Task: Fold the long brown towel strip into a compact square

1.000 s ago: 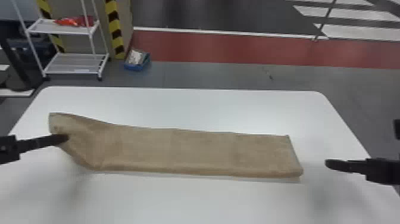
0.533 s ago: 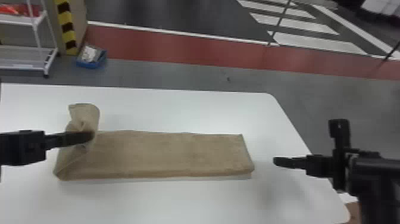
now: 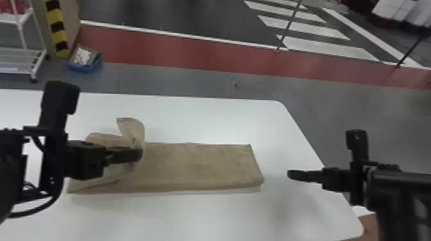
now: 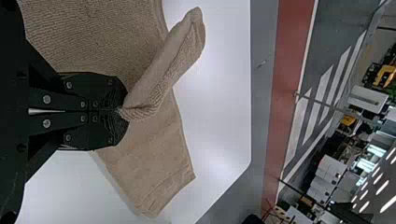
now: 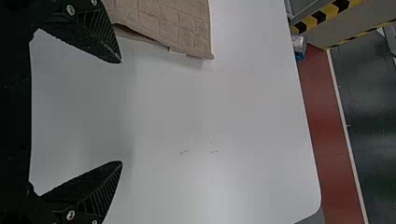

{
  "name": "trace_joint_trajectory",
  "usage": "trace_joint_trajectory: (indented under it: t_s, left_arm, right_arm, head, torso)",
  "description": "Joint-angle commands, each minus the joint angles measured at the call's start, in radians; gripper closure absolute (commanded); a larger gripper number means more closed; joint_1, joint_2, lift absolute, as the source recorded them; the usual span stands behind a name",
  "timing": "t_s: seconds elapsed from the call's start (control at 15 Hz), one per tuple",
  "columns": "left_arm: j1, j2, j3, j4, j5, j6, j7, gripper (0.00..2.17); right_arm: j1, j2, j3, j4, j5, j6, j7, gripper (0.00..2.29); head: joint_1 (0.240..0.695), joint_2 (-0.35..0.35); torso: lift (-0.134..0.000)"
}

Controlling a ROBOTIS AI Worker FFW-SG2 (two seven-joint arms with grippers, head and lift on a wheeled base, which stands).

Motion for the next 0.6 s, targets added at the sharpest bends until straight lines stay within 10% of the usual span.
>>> trace_joint_trajectory:
  t_s: [0.0,0.53]
  left_arm:
    - [0.002,-0.003,-0.074,0.024,0.008,-0.030,0.031,2.14]
    - [-0.012,-0.003,-0.206,0.097,0.057,-0.168,0.192,2.14]
  right_arm:
    - [0.000,0.001,-0.001,0.000,-0.005,0.000,0.000,0.11]
    - [0.001,0.001,-0.006,0.001,-0.005,-0.006,0.000,0.11]
  head:
    - [0.695,-0.350]
    - [0.695,-0.350]
  torso:
    - [-0.124]
    - [-0.124]
